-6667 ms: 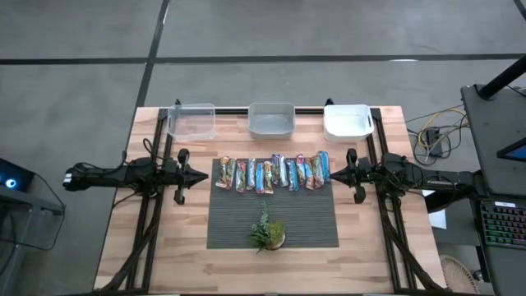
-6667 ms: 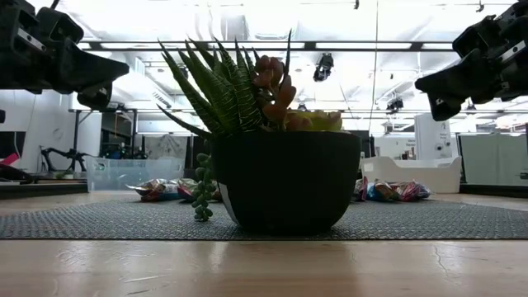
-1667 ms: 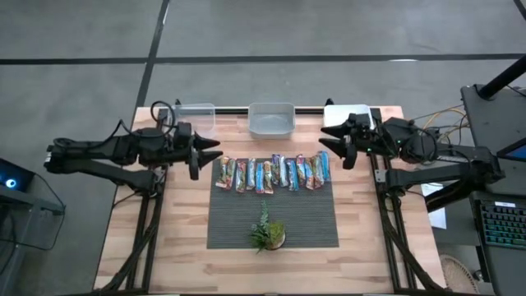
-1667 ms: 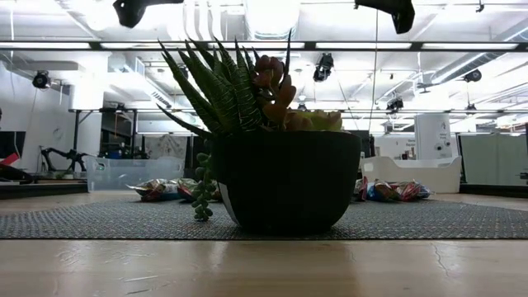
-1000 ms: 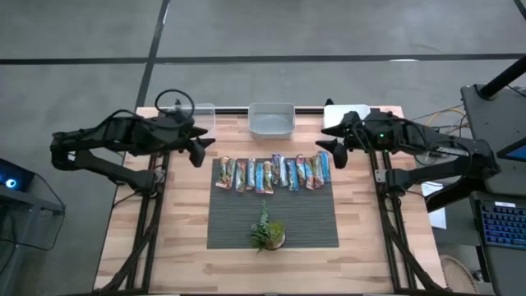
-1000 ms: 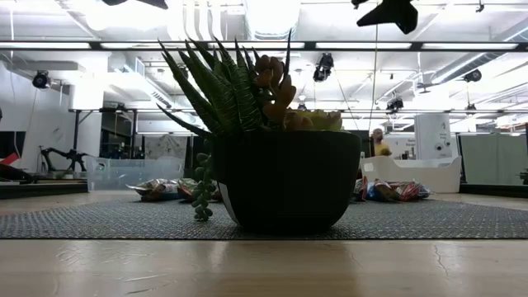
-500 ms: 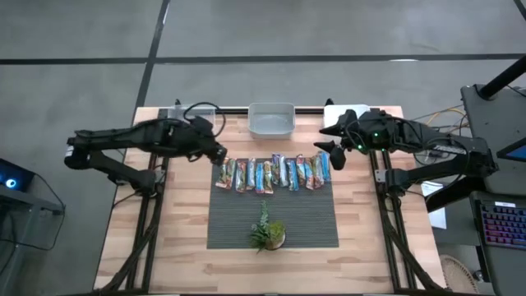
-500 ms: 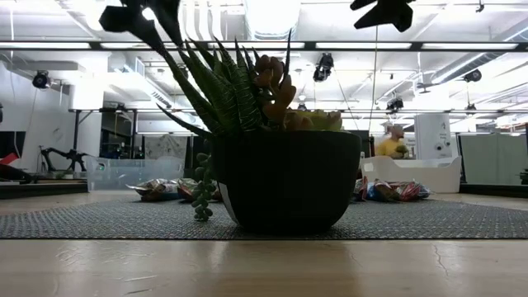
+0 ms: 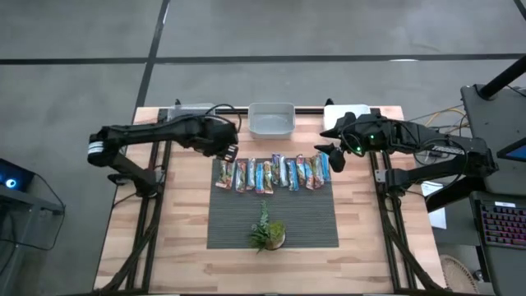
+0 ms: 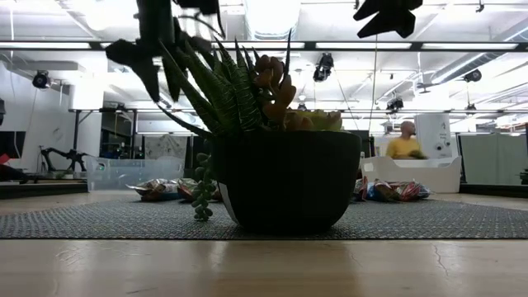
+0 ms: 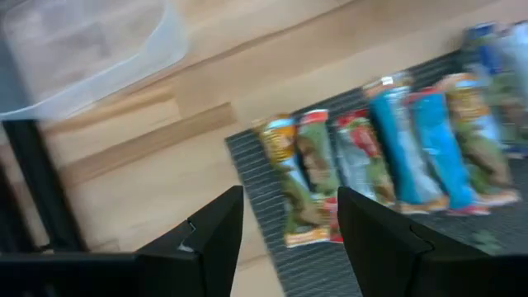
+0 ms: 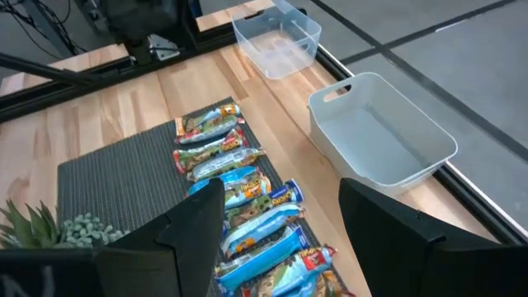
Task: Pick and place Granola Bars by type
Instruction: Put the yellow granola bar into the white bin
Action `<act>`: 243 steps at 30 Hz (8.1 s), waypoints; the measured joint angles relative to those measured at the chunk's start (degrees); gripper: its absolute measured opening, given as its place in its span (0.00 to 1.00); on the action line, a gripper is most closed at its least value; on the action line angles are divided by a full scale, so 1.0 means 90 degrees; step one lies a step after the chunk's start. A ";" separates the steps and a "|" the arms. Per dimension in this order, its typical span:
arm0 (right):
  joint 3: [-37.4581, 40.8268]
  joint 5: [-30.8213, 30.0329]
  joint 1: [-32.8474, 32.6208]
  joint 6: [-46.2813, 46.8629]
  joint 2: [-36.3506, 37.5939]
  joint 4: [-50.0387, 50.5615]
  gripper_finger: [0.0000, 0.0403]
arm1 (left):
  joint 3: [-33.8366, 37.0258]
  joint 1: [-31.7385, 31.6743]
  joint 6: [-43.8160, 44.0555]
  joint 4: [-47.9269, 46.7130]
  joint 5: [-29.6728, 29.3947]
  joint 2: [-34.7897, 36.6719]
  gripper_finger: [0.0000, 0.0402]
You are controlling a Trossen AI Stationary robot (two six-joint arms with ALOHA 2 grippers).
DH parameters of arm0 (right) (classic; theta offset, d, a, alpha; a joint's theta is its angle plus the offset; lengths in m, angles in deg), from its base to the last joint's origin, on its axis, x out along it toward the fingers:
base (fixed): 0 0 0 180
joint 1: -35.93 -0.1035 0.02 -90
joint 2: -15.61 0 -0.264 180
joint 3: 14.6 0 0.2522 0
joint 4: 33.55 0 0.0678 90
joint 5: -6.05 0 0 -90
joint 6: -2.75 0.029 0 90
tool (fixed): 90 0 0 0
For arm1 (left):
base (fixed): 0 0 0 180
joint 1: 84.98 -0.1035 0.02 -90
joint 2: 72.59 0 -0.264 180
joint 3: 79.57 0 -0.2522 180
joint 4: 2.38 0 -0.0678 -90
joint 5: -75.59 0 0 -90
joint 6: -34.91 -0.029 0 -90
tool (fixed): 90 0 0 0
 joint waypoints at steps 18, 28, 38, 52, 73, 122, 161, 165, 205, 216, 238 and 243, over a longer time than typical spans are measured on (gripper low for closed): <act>0.0008 0.0006 0.0000 0.0000 -0.0002 0.0065 0.57 | 0.0588 -0.0322 -0.0007 0.0704 0.0266 -0.1091 0.45; 0.0009 0.0016 0.0001 0.0024 -0.0005 0.0064 0.57 | 0.1633 -0.0540 0.0106 0.1528 0.0819 -0.0915 0.45; 0.0010 0.0018 0.0001 0.0024 -0.0005 0.0062 0.57 | 0.1860 -0.0562 0.0149 0.2152 0.1071 -0.0906 0.45; 0.0010 0.0024 0.0000 0.0024 -0.0005 0.0062 0.57 | 0.1989 -0.0688 0.0335 0.2401 0.1113 -0.0904 0.45; 0.0010 0.0018 0.0000 0.0001 -0.0005 0.0059 0.57 | 0.2785 -0.0689 0.0783 0.3603 0.1334 -0.0913 0.45; 0.0010 0.0001 0.0000 0.0002 -0.0002 0.0050 0.57 | 0.2873 -0.0717 0.0618 0.3652 0.1610 -0.0914 0.06; -0.0128 0.0008 0.0002 -0.0312 -0.0002 -0.0603 0.57 | -0.1759 -0.0725 -0.2908 0.3543 0.2131 -0.0153 0.06; -0.0330 0.0011 0.0002 -0.0338 0.0000 -0.0599 0.57 | -0.1971 -0.0725 -0.3112 0.3549 0.2194 -0.0120 0.06; -0.2526 0.1036 0.0000 -0.0914 -0.0694 -0.1845 0.57 | -0.2076 -0.0561 -0.4776 0.7389 0.4462 -0.0091 0.06; -0.3097 0.1216 0.0002 -0.0988 -0.1256 -0.1830 0.57 | -0.2074 -0.0424 -0.5099 0.7458 0.4665 -0.0098 0.06; -0.4240 0.1589 0.0000 -0.1141 -0.2162 -0.1435 0.57 | -0.2018 -0.0348 -0.5006 0.7681 0.4665 -0.0108 0.06; -0.4456 0.1679 0.0001 -0.1115 -0.2287 -0.1180 0.58 | -0.2018 -0.0342 -0.5002 0.7661 0.4667 -0.0108 0.06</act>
